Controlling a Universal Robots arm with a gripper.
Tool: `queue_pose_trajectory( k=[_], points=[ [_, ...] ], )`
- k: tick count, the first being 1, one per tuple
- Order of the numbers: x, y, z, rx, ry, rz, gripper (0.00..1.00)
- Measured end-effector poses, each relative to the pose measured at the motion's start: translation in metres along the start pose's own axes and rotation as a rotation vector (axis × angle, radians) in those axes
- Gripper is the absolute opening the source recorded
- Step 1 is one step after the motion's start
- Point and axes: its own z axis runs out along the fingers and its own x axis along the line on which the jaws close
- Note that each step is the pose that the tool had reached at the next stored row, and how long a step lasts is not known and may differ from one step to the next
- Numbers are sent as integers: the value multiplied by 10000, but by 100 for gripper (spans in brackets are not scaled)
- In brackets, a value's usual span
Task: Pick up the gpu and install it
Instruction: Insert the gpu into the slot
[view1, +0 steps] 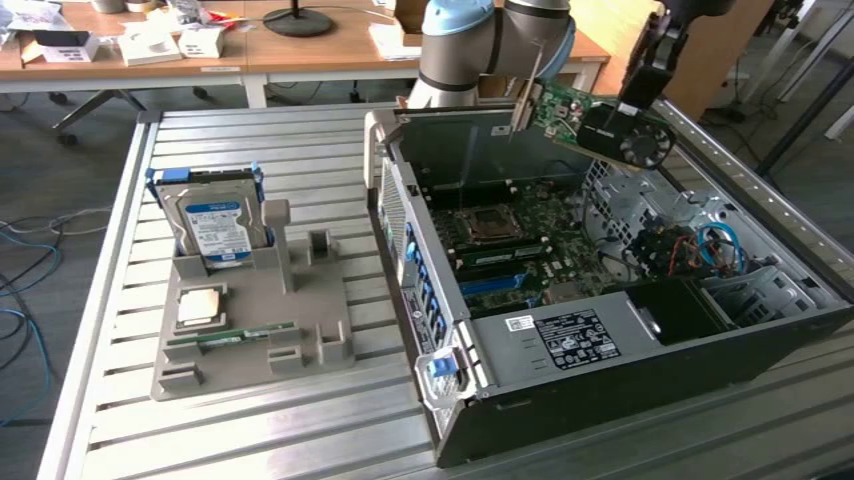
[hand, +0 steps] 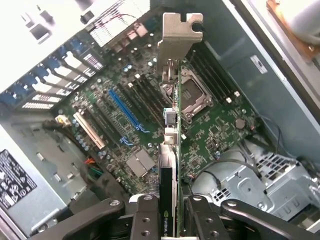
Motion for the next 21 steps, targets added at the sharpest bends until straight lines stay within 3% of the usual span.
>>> queue_pose_trajectory(
  k=[21],
  points=[
    [-3, 3, 0, -30, 108, -2881, 26]
  ],
)
